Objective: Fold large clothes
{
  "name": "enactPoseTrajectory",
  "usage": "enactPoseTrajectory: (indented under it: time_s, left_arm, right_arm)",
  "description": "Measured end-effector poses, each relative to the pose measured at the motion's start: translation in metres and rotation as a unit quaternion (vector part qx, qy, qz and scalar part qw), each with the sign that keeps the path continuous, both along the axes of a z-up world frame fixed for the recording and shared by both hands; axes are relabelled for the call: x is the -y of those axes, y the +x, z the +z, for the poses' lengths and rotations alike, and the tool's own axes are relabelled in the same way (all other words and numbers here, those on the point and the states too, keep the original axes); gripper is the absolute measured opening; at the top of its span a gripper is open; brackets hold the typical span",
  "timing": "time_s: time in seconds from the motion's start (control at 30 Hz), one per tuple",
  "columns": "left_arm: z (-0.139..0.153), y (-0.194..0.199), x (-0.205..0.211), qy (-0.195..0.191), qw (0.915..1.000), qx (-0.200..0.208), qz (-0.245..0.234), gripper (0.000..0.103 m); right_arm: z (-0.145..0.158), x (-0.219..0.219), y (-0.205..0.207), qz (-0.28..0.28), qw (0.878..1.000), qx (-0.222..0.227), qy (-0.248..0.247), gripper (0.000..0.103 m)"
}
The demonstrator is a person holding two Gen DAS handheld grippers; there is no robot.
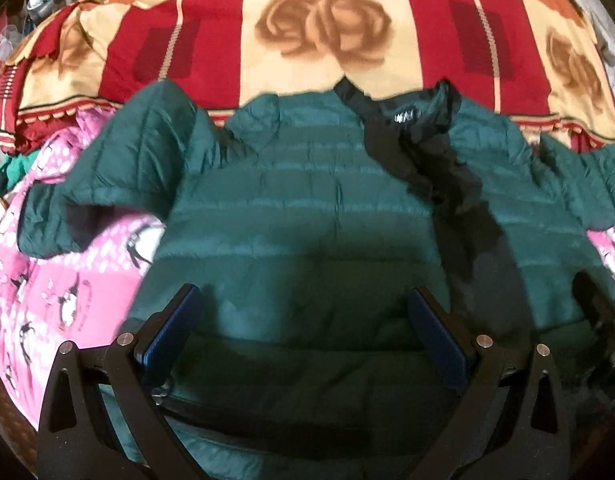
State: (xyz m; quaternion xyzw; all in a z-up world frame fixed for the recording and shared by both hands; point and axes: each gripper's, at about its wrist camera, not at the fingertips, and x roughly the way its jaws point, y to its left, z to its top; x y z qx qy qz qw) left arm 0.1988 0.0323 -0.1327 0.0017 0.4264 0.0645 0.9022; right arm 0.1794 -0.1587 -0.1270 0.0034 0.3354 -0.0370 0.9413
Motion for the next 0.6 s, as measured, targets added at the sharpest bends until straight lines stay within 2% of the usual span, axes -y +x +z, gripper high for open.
enactPoseTrajectory:
  time_s: [0.2, 0.37, 0.53, 0.6]
  left_arm:
    - [-0.008, 0.003, 0.001, -0.002, 1.0000, -0.003, 0.005, 0.103]
    - [-0.014, 0.006, -0.001, -0.011, 0.9998, -0.014, 0.006, 0.103]
    - [-0.018, 0.006, -0.004, -0.023, 0.9995, -0.018, 0.010, 0.103]
    - [-0.019, 0.005, -0.002, -0.016, 0.9997, -0.016, 0.010, 0.103]
  right_arm:
    - [-0.027, 0.018, 0.020, -0.027, 0.997, -0.067, 0.024, 0.103]
    - [-0.036, 0.013, 0.026, -0.029, 0.996, -0.081, 0.000, 0.103]
    - [-0.040, 0.018, 0.027, -0.029, 0.996, -0.087, 0.013, 0.103]
    - [-0.040, 0.017, 0.027, -0.029, 0.996, -0.085, 0.011, 0.103]
